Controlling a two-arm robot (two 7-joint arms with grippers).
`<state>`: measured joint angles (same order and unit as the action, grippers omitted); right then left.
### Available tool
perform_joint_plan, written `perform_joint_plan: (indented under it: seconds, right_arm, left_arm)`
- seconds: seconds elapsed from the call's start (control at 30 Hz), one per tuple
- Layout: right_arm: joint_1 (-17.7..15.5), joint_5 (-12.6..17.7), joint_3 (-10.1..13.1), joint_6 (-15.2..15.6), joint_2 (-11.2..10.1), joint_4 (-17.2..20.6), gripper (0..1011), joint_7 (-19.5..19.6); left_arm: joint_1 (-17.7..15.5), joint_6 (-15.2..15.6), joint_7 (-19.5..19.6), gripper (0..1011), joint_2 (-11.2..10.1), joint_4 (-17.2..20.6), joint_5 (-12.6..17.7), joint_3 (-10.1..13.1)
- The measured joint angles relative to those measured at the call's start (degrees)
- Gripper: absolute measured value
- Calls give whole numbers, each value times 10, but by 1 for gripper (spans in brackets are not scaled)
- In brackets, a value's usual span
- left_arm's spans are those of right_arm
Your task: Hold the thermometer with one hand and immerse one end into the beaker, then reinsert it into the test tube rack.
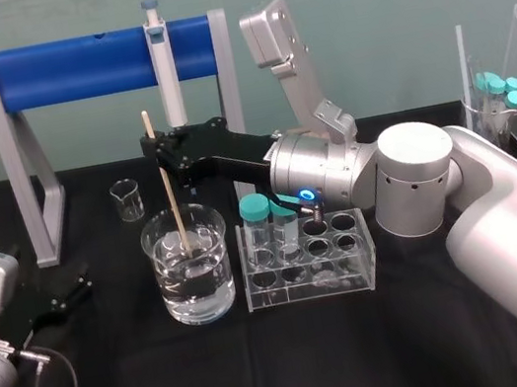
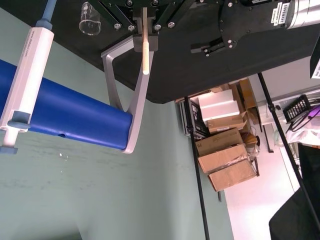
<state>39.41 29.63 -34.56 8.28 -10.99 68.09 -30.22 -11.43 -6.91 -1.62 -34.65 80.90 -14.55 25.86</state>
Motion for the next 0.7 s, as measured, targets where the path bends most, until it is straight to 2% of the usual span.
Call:
perform_joint_plan:
  seconds: [0.7]
  right_arm:
    - [5, -2, 0, -5, 8, -25, 55, -8]
  left_arm:
    - [0, 0, 0, 1004, 0, 0, 0, 0]
